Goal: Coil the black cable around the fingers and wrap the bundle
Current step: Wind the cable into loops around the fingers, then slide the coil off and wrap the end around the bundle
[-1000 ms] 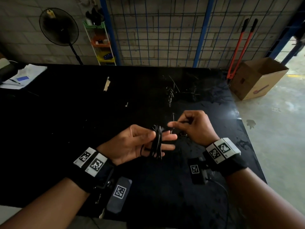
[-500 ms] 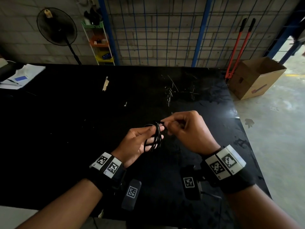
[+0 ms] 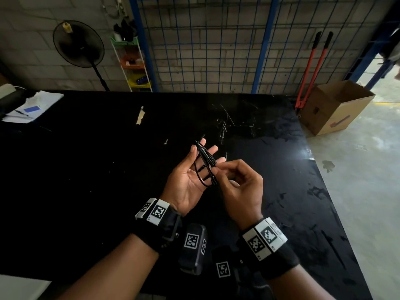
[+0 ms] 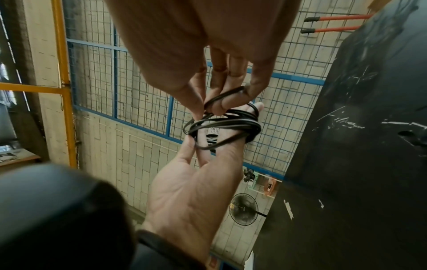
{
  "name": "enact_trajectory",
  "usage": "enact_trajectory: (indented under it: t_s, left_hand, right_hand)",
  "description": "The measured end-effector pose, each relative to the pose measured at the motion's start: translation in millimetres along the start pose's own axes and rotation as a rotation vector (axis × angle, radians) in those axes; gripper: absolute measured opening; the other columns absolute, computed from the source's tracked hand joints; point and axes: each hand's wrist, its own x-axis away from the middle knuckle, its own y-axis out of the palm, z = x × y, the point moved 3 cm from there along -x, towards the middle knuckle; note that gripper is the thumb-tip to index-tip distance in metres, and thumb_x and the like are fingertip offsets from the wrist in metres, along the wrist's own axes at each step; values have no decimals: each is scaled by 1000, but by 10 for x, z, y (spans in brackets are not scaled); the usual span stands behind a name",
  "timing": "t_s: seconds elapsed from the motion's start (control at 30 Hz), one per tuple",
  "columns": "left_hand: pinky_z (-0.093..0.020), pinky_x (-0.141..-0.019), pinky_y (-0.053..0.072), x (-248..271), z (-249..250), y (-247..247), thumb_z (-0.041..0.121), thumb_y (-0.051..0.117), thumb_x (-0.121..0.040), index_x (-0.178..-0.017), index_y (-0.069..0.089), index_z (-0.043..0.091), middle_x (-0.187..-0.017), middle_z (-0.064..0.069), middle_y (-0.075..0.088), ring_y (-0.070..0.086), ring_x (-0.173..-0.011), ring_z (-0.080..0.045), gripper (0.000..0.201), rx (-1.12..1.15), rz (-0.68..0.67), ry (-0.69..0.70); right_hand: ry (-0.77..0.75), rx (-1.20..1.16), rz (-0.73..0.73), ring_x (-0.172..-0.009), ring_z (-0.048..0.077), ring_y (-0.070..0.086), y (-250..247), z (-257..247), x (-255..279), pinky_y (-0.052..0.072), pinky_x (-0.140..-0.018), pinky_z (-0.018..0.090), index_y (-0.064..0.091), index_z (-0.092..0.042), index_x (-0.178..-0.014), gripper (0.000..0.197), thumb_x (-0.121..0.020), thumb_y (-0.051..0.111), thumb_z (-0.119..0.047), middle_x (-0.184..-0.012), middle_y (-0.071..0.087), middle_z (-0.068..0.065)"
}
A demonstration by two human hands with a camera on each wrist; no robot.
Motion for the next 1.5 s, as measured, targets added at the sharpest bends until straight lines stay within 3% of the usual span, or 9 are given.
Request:
enact_trajectory:
  t_s: [0.23,0.43,0.63,0.93,1.17,1.27,1.33,1.4,1.5]
  left_hand:
    - [-55,-113,44,4,18,91,42,39,-108,-144,54,30,-152,-11,58,58,-137,-37,41,84,1,33]
    - [-54,-110,46,-17,20,108,44,41,-107,-144,54,32,-152,-11,58,56,-139,-37,41,143,-2,33]
    - [-56,-112,44,-27,3,89,50,41,-104,-141,56,37,-150,-7,60,57,-138,-34,42,149,-7,40]
    - [-58,-118,36,-52,-90,144,47,40,-107,-139,60,34,-152,-10,57,51,-143,-33,40,236,30,27]
    - [-46,-113,45,-122,-76,131,40,46,-107,-145,53,13,-145,-15,64,58,-137,-29,47,195,91,-30]
    - [-41,-111,48,-109,24,39,32,50,-106,-138,61,7,-135,-18,70,65,-130,-29,42,30,124,-48]
    - [-39,-104,54,-71,102,-68,26,52,-106,-128,69,7,-125,-18,75,71,-121,-29,33,-151,178,64]
    - [-35,-97,57,-3,222,-128,19,57,-105,-120,74,10,-116,-12,78,74,-116,-24,25,-507,243,346]
    - [-26,-103,52,78,328,-17,17,69,-98,-124,74,19,-123,0,71,67,-120,-14,26,-1091,90,723]
  right_hand:
    - [-303,302,81,-78,12,71,-26,-51,35,60,-73,25,80,-13,-89,10,-84,84,-5,-86,72,-9]
    - [-425,391,117,-83,16,69,2,0,22,60,-67,34,82,-8,-89,4,-85,84,-8,-98,70,5]
    - [-522,474,-32,-119,28,65,56,84,87,56,-94,34,80,-7,-108,30,-85,85,-27,-134,67,13]
    - [-504,457,-5,-89,20,77,24,200,-67,63,-75,39,82,-5,-92,13,-82,87,-11,-102,81,5]
    - [-375,346,83,-86,5,75,-95,160,-254,55,-84,9,82,-5,-91,11,-81,85,0,-94,81,3]
    - [-326,327,99,-86,7,78,-250,148,-393,55,-85,9,83,-7,-93,9,-84,84,-5,-94,82,-1]
    - [-307,362,51,-80,11,80,-371,150,-470,59,-79,12,83,-10,-94,9,-85,84,-9,-94,81,-8]
    - [-266,418,-45,-72,13,79,-467,167,-511,62,-74,22,84,-16,-94,8,-87,83,-14,-92,80,-13]
    - [-218,458,-267,-81,2,78,-508,172,-515,62,-80,24,84,-21,-93,8,-86,84,-17,-90,82,-13]
